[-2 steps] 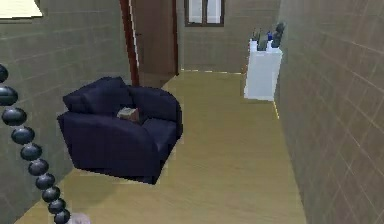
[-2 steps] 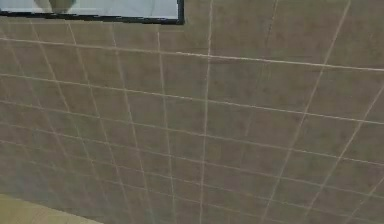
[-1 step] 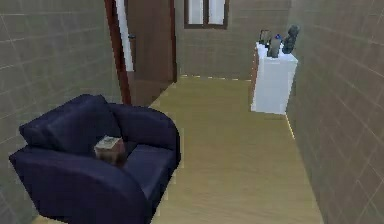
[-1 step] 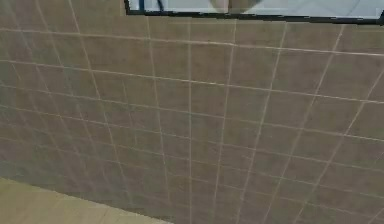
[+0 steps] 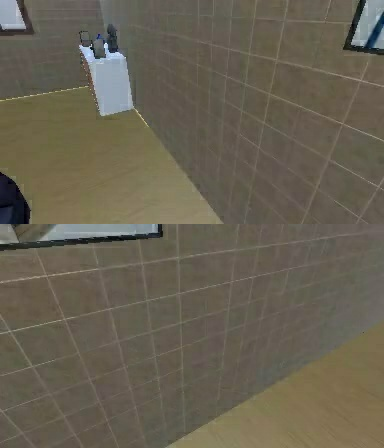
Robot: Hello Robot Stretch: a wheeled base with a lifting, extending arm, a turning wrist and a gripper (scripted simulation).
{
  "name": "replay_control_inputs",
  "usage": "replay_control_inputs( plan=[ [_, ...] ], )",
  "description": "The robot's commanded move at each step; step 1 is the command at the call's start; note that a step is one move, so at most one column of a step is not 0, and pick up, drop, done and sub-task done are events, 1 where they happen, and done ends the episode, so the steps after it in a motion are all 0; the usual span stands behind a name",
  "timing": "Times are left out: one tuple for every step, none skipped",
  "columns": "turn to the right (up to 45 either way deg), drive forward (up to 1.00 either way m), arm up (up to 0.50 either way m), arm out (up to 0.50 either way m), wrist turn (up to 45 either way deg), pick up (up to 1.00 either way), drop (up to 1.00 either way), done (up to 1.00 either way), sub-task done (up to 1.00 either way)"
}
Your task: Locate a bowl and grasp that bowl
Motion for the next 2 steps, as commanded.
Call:
replay_control_inputs(
  plan=[
    [45.0, 0.0, 0.0, 0.0, 0.0, 0.0, 0.0, 0.0, 0.0],
    [45.0, 0.0, 0.0, 0.0, 0.0, 0.0, 0.0, 0.0, 0.0]
  ],
)
